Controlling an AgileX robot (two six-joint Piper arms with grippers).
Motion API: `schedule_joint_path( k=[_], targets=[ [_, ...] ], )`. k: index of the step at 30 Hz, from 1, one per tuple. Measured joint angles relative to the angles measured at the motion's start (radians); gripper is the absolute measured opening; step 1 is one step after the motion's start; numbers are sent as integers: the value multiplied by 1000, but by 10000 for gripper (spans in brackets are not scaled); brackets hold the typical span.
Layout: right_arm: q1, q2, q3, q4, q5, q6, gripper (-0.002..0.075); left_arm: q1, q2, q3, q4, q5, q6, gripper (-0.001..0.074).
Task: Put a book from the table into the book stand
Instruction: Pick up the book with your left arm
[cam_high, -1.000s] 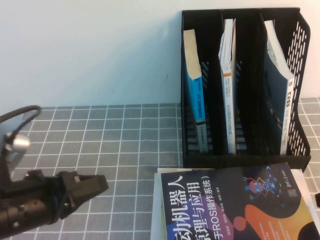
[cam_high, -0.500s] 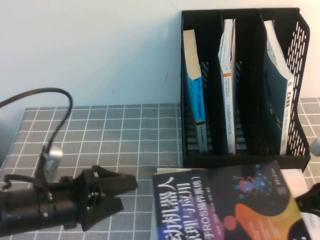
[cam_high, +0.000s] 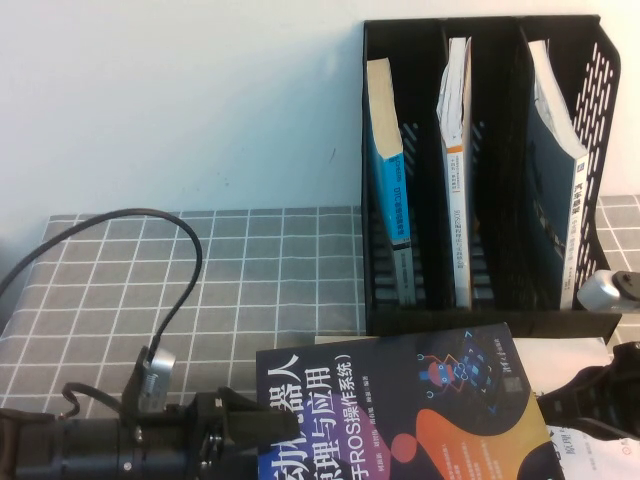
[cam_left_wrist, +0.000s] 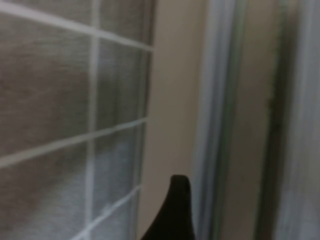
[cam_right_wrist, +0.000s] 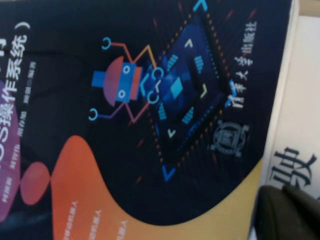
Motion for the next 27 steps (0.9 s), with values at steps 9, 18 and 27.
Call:
schedule_joint_path(
  k=[9,18,27],
  targets=[
    [0,0,0,4,10,-13,-2,0,36,-6,-8,14,27,406],
    [0,0,0,8,22,-47,-2,5,36,-6,-18,54,14,117],
    [2,-105,-45,-21,33,-72,-3,5,-106,-24,18,6,-100,117]
  ],
)
